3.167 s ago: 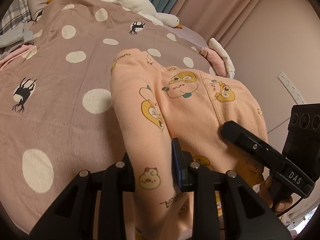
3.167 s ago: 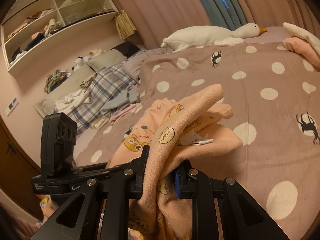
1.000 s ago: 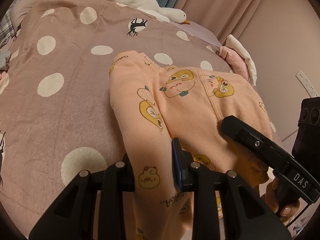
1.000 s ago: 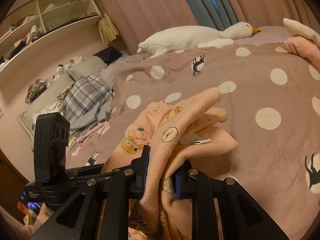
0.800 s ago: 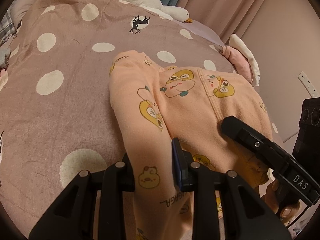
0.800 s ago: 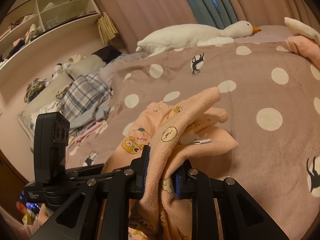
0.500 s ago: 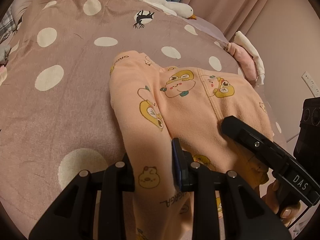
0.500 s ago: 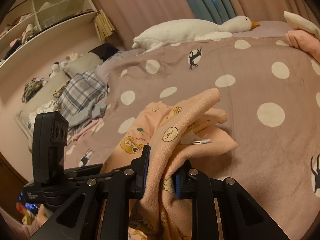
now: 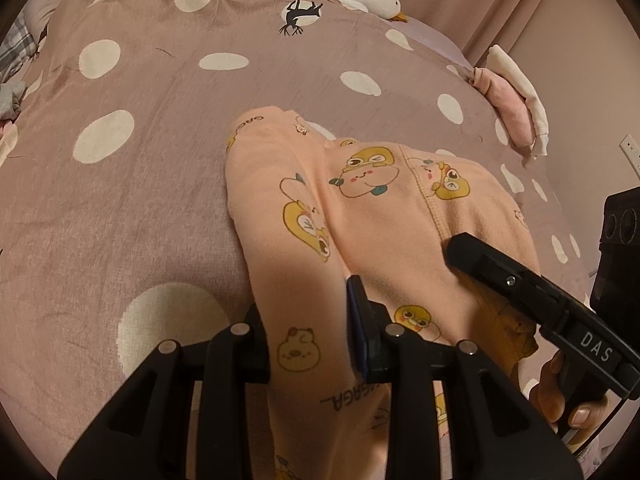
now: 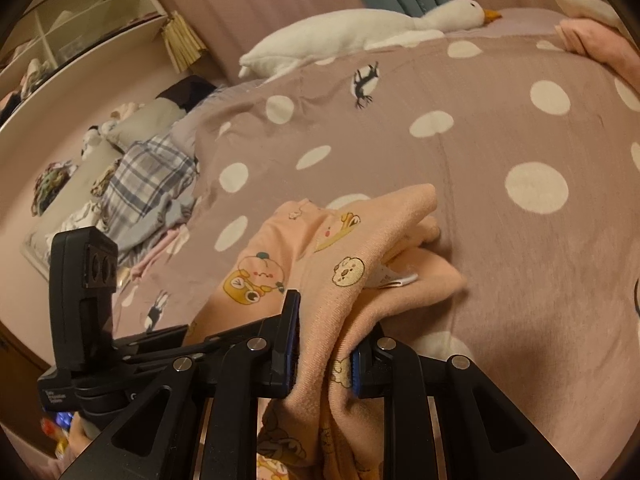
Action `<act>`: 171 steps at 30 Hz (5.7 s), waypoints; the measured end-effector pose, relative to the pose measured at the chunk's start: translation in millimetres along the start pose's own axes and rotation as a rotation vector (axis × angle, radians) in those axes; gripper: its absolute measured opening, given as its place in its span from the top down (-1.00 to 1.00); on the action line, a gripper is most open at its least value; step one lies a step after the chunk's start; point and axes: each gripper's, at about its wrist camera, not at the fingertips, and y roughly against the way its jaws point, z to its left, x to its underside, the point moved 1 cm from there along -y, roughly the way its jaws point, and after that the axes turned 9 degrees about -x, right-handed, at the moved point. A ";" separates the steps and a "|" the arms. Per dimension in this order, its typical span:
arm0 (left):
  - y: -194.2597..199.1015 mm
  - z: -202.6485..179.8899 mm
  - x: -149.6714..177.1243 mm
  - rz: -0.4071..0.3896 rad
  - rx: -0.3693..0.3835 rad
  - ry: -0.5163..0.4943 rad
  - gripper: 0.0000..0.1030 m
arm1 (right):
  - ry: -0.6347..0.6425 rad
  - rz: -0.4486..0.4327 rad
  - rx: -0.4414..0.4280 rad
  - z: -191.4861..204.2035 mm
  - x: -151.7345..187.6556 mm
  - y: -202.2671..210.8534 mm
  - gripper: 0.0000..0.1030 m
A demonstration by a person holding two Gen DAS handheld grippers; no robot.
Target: Fold small clothes
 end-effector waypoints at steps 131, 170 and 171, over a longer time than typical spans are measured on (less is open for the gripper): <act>8.7 -4.3 25.3 0.055 -0.434 0.019 -1.00 | -0.180 -0.024 -0.036 -60.9 12.0 9.5 0.43; 16.7 8.1 38.1 0.100 -0.389 0.067 -1.00 | -0.187 -0.019 -0.044 -65.3 8.9 10.4 0.40; 17.2 8.3 39.2 0.100 -0.390 0.065 -1.00 | -0.187 -0.019 -0.044 -65.4 8.8 10.4 0.40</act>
